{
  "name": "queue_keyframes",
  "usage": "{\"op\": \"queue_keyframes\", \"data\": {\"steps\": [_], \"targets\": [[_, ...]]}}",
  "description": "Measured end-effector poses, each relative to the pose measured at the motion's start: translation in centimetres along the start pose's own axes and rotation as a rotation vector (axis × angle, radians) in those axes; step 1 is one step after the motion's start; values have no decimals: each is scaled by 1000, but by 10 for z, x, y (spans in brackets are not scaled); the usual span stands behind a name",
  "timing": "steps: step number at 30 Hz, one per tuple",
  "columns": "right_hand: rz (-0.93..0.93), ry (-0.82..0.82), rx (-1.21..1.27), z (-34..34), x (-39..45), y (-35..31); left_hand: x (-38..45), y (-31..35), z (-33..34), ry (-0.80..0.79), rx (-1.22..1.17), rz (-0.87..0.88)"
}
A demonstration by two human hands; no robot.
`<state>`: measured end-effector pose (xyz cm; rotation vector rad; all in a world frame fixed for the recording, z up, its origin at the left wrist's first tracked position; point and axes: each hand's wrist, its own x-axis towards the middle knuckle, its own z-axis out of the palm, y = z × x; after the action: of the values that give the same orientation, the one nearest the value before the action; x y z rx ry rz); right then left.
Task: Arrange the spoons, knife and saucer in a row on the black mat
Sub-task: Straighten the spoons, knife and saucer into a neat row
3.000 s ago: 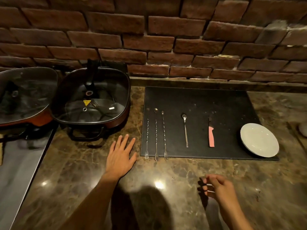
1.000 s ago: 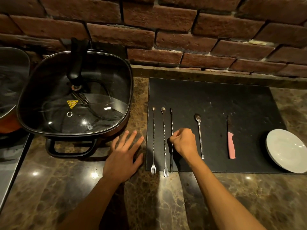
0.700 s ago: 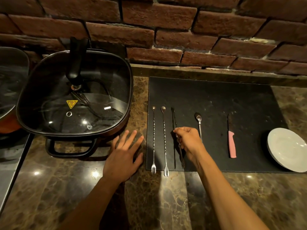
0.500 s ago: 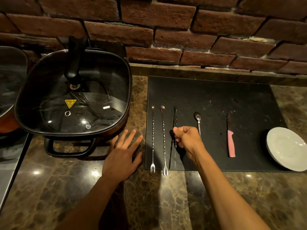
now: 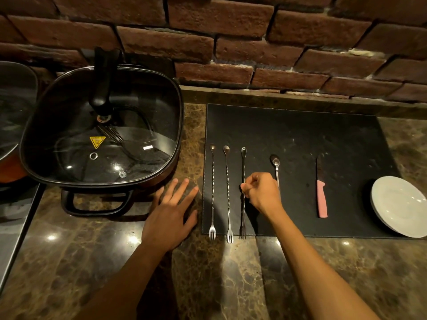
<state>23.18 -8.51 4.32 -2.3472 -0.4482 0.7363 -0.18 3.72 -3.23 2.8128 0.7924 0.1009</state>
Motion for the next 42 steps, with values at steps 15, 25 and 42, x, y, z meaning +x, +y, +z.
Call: {"op": "queue_keyframes", "data": {"steps": [15,25,42], "targets": [[-102,113,-274,7,-12,-9,0,1,-1,14,7,-1],[-118,104,-287,6,-16,-12,0,1,0,42,14,11],[-151,-19,-289,58,-35,-65,-1,3,-4,34,33,5]]}}
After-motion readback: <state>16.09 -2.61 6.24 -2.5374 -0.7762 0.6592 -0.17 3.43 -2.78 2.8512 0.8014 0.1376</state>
